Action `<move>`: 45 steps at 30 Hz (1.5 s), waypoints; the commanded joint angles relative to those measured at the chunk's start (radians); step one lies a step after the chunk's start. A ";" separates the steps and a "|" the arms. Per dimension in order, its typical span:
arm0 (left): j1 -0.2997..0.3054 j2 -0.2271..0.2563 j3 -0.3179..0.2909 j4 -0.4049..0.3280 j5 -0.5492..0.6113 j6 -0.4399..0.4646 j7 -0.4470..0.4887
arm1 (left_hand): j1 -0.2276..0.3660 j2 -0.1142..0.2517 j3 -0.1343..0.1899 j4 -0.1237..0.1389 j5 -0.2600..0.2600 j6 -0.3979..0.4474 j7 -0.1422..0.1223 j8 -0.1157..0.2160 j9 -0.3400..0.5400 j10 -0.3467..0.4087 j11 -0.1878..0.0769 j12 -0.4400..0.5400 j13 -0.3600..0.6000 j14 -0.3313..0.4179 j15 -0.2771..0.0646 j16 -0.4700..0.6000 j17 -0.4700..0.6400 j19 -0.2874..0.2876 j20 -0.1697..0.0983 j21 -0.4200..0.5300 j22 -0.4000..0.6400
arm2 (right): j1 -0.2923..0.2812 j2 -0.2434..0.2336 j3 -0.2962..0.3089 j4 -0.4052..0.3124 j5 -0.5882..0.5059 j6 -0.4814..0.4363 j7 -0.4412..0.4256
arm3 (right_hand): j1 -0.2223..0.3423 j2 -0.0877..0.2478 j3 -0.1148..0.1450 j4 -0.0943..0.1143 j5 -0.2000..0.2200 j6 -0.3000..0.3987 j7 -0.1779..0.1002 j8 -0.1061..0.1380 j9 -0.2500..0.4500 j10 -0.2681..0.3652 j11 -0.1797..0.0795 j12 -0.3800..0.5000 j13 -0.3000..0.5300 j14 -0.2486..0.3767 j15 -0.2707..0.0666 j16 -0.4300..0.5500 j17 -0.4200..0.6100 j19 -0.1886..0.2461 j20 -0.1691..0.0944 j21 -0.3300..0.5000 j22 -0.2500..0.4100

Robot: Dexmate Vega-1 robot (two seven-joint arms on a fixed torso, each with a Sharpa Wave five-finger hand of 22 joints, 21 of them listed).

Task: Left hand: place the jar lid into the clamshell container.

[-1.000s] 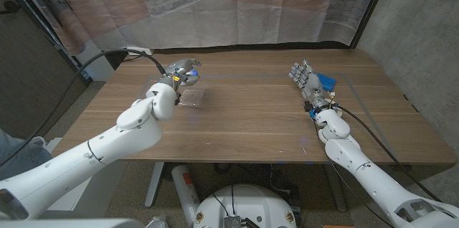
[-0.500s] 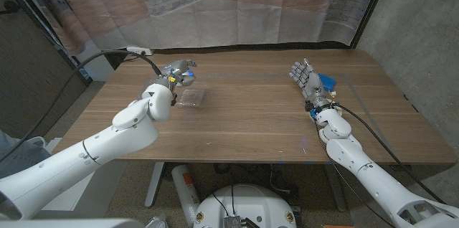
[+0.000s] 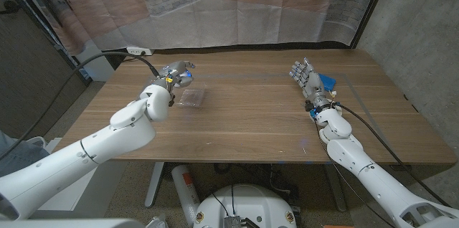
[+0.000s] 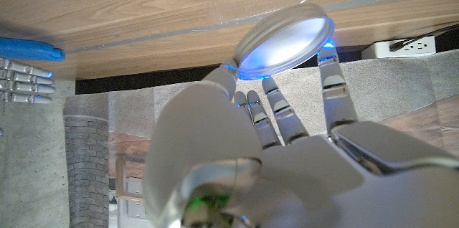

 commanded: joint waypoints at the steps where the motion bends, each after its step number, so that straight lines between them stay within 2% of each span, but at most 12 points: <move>1: -0.017 0.001 0.009 0.028 -0.017 -0.023 0.008 | -0.002 0.007 0.006 -0.002 0.004 0.009 -0.002 0.000 0.004 0.005 -0.001 -0.004 0.005 0.006 -0.048 -0.002 0.001 0.127 -0.129 0.003 0.003 | -0.007 -0.005 0.001 -0.020 -0.007 -0.002 -0.014 | 0.002 0.011 0.004 -0.003 -0.001 0.009 0.001 -0.001 0.002 0.004 -0.001 0.001 0.005 0.008 -0.004 -0.002 0.005 0.009 -0.009 -0.003 0.004; 33: -0.067 -0.043 0.071 0.096 -0.010 -0.050 -0.008 | -0.006 0.006 0.007 -0.001 0.003 0.014 -0.004 -0.003 0.003 0.011 -0.003 -0.007 0.005 0.007 -0.047 -0.005 0.001 0.120 -0.130 -0.001 0.003 | -0.004 0.002 0.001 0.002 -0.002 0.005 -0.007 | 0.002 0.013 0.003 -0.005 -0.001 0.008 0.000 -0.001 0.002 0.005 -0.001 0.001 0.005 0.009 -0.004 -0.002 0.005 0.013 -0.009 -0.011 0.004; 45: -0.055 -0.044 0.065 0.111 -0.025 -0.044 -0.006 | -0.008 0.006 0.007 -0.001 0.003 0.017 -0.005 -0.004 0.003 0.013 -0.004 -0.008 0.005 0.006 -0.049 -0.006 0.000 0.116 -0.130 -0.004 0.003 | 0.007 0.011 -0.002 0.024 0.001 0.008 0.001 | 0.002 0.014 0.003 -0.006 -0.001 0.008 0.000 -0.001 0.002 0.006 -0.001 0.001 0.005 0.008 -0.006 -0.003 0.005 0.015 -0.009 -0.014 0.005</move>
